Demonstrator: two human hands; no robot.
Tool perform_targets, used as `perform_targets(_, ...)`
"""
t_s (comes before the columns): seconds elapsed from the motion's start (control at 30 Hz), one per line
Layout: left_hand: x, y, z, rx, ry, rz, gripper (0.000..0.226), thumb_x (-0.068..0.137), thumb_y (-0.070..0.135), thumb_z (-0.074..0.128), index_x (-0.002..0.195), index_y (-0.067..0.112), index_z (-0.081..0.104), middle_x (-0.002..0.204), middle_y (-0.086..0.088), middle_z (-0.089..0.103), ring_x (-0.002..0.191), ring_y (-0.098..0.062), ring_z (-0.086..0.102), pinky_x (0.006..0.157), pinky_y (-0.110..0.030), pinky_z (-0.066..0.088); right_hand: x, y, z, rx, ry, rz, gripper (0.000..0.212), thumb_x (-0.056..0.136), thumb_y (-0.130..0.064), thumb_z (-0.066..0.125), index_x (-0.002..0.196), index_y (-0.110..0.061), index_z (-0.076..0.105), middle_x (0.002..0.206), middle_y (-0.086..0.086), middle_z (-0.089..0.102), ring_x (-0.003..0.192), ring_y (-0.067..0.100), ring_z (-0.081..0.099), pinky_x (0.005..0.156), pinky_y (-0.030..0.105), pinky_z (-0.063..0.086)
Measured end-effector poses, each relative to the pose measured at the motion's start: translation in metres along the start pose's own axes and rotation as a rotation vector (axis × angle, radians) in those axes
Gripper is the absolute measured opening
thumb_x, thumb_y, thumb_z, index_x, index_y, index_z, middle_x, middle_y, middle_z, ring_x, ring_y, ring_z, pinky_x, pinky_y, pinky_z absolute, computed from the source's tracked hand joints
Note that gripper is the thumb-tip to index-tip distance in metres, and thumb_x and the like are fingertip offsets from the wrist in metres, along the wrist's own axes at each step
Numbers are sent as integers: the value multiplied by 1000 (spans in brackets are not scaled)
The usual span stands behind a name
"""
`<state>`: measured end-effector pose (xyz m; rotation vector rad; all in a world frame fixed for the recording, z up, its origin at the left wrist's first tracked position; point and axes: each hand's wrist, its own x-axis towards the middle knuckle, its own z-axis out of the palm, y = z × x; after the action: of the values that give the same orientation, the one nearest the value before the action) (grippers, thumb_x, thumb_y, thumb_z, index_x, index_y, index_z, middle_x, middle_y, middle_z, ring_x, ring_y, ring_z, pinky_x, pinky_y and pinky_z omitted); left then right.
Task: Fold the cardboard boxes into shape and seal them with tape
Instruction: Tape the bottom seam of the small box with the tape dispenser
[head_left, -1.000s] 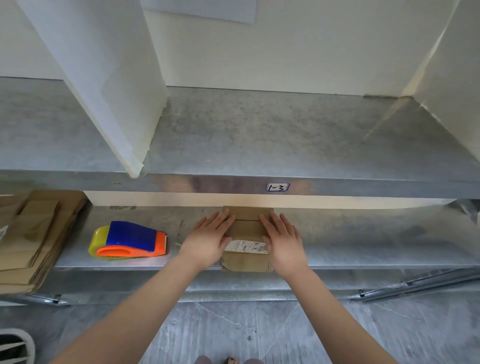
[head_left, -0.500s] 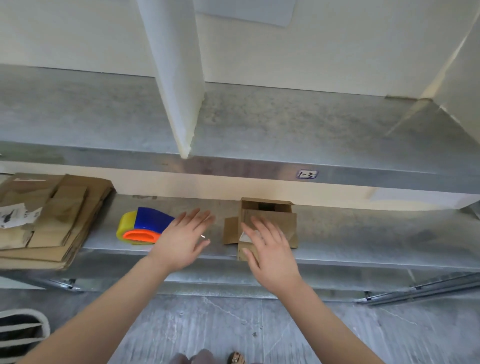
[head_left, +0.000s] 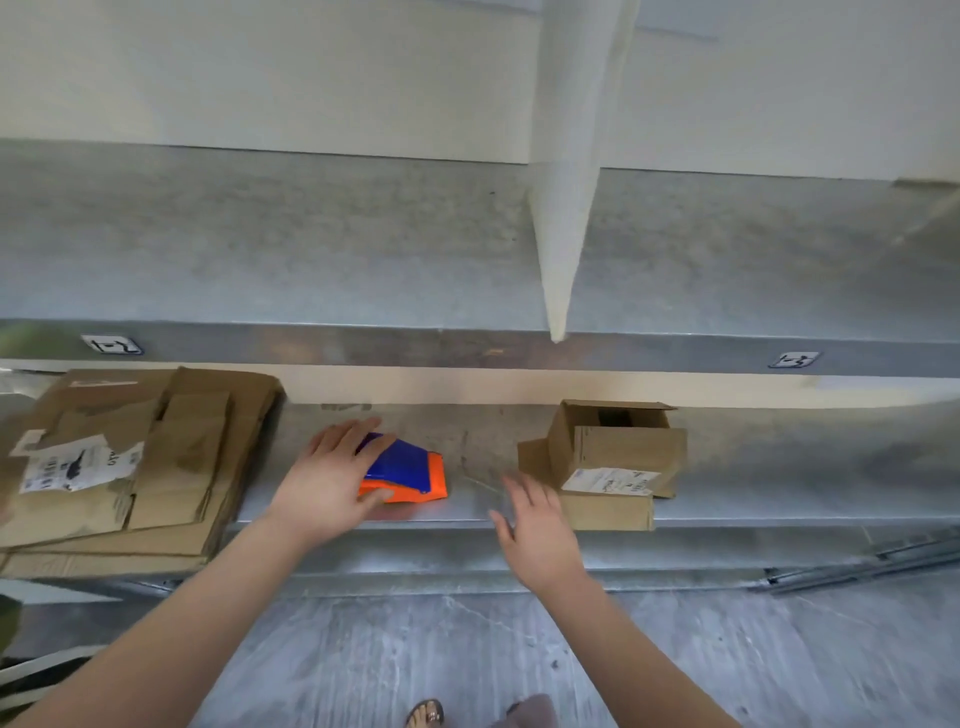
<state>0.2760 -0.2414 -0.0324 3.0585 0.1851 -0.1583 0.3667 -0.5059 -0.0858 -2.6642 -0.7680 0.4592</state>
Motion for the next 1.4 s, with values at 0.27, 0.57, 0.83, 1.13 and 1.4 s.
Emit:
perform_targets(0.27, 18, -16, 10, -356, -33, 30, 53, 80, 37, 68, 128, 22, 51, 125, 2, 54, 109, -23, 56, 80, -24, 37, 29, 6, 6, -8, -46, 136, 53, 103, -39, 39, 151, -21, 27, 154, 3, 29, 137, 24, 31, 112, 29, 29)
perform_targets(0.57, 26, -16, 6, -454, -204, -105, 86, 65, 76, 49, 139, 32, 38, 130, 7, 51, 114, -15, 50, 91, -29, 41, 25, 22, 9, 78, -9, 217, 48, 99, -37, 51, 144, -21, 43, 145, 5, 40, 130, 24, 41, 105, 29, 37)
perform_targets(0.83, 23, 1, -2, -541, -135, -59, 67, 67, 52, 72, 125, 29, 49, 113, 12, 49, 100, -9, 50, 77, -19, 35, 28, 22, 7, 108, -12, 235, 53, 97, -42, 52, 144, -21, 43, 144, 3, 43, 130, 25, 43, 107, 33, 39)
perform_targets(1.13, 17, 12, -8, -494, -104, 0, 61, 60, 55, 68, 115, 32, 54, 105, 12, 55, 96, -10, 56, 83, -26, 45, 29, 24, 7, 74, -37, 203, 55, 96, -42, 55, 145, -23, 41, 143, 3, 45, 130, 25, 42, 108, 33, 38)
perform_targets(1.4, 15, 14, -12, -436, -91, 52, 57, 58, 61, 58, 110, 38, 56, 99, 14, 57, 94, -7, 57, 79, -25, 47, 31, 25, 6, 73, -55, 186, 56, 96, -40, 56, 146, -22, 39, 145, 3, 42, 132, 25, 40, 108, 32, 35)
